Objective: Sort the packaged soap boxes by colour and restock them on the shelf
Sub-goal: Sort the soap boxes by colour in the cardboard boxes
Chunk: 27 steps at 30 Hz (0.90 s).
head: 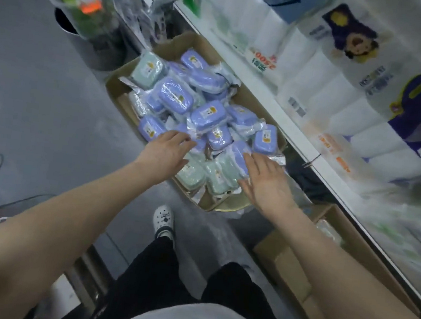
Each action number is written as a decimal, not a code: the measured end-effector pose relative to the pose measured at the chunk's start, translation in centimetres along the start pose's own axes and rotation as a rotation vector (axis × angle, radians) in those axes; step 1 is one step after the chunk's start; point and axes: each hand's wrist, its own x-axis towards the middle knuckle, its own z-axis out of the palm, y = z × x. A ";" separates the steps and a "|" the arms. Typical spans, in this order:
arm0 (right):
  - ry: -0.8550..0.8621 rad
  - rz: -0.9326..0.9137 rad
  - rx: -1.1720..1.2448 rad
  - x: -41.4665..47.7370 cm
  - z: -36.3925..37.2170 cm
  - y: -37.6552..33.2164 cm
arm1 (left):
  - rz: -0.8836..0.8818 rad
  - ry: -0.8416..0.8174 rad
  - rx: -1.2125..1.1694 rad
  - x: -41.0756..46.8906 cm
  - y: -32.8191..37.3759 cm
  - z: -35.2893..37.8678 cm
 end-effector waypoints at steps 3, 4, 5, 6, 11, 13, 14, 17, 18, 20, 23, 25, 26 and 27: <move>-0.069 0.061 0.023 2.1 1.3 -2.1 | 0.005 -0.031 -0.003 -0.3 -3.3 1.5; -0.063 0.076 0.027 2.9 1.7 -2.6 | 0.008 -0.028 -0.023 -0.2 -4.3 2.0; -0.060 0.090 0.026 3.6 2.0 -3.1 | 0.016 -0.017 -0.043 0.0 -4.9 2.4; -0.045 0.095 0.012 4.1 2.3 -3.5 | 0.021 -0.008 -0.060 0.2 -5.5 2.7; -0.018 0.078 -0.018 8.1 4.6 -3.1 | 0.032 -0.046 -0.060 3.4 -7.5 4.6; -0.050 0.053 -0.001 10.2 5.6 -2.3 | 0.050 -0.098 -0.030 5.4 -8.4 5.2; -0.066 0.037 0.005 11.4 5.9 -1.8 | 0.054 -0.112 -0.018 6.4 -8.9 5.5; -0.098 0.002 0.018 15.6 6.8 -0.7 | 0.040 -0.107 0.007 10.0 -11.0 6.5; -0.097 -0.009 0.028 17.1 7.0 -0.4 | 0.022 -0.096 0.016 11.2 -11.8 6.8; -0.117 -0.029 0.058 20.2 7.3 -0.1 | -0.012 -0.084 0.066 13.5 -13.2 7.4; -0.162 -0.085 0.045 24.4 8.4 0.5 | -0.063 -0.086 0.141 16.7 -15.4 8.3; -0.172 -0.126 0.032 26.5 9.1 0.8 | -0.092 -0.138 0.169 18.0 -16.3 8.9; -0.185 -0.148 0.027 27.2 9.3 0.9 | -0.095 -0.159 0.186 18.5 -16.6 9.2; -0.204 -0.167 0.015 27.8 9.6 1.0 | -0.093 -0.169 0.209 18.9 -16.8 9.3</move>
